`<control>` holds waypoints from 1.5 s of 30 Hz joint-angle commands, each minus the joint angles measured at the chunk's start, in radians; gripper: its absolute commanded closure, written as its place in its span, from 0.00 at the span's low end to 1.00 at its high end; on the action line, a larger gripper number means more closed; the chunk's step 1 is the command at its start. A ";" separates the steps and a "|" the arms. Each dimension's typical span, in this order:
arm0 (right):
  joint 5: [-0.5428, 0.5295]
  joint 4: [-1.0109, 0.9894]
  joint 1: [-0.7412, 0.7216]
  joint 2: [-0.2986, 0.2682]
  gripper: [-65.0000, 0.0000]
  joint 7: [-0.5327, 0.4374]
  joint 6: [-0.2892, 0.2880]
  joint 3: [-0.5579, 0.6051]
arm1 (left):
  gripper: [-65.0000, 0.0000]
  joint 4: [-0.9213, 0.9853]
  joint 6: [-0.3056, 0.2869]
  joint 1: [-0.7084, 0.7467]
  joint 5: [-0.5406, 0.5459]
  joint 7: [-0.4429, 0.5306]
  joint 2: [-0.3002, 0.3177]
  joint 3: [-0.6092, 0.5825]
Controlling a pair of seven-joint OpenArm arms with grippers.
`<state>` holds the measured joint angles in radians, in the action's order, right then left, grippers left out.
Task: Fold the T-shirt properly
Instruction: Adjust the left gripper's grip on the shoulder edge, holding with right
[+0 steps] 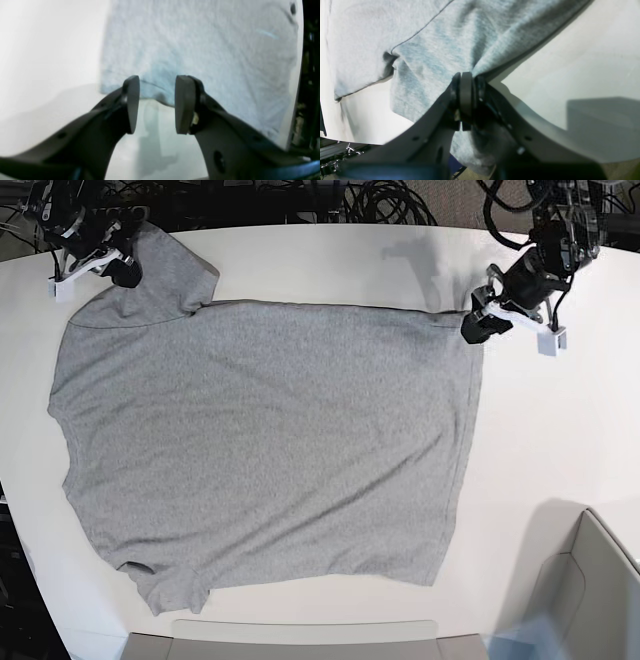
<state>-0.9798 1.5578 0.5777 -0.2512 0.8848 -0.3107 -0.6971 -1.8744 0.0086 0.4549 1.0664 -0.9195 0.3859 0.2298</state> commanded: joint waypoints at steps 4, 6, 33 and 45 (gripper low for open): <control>0.002 0.008 0.003 -0.012 1.00 0.007 0.005 -0.003 | 0.64 0.000 -0.005 -0.069 0.008 -0.019 0.026 0.001; 0.002 0.008 0.005 -0.012 1.00 0.007 0.005 -0.003 | 0.64 0.017 -0.005 -0.071 0.005 -0.016 0.025 0.003; 0.002 0.007 0.001 -0.012 1.00 0.007 0.005 -0.003 | 0.64 0.273 -0.014 -0.161 -0.128 0.026 0.020 -0.188; 0.000 0.007 0.001 -0.013 1.00 0.007 0.003 -0.003 | 0.64 0.332 -0.014 -0.164 -0.128 0.027 -0.049 -0.191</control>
<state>-0.9802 1.5570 0.5735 -0.2516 0.8902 -0.3107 -0.6964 -1.5440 -0.0330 0.2775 0.9699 -0.8417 0.3325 0.0444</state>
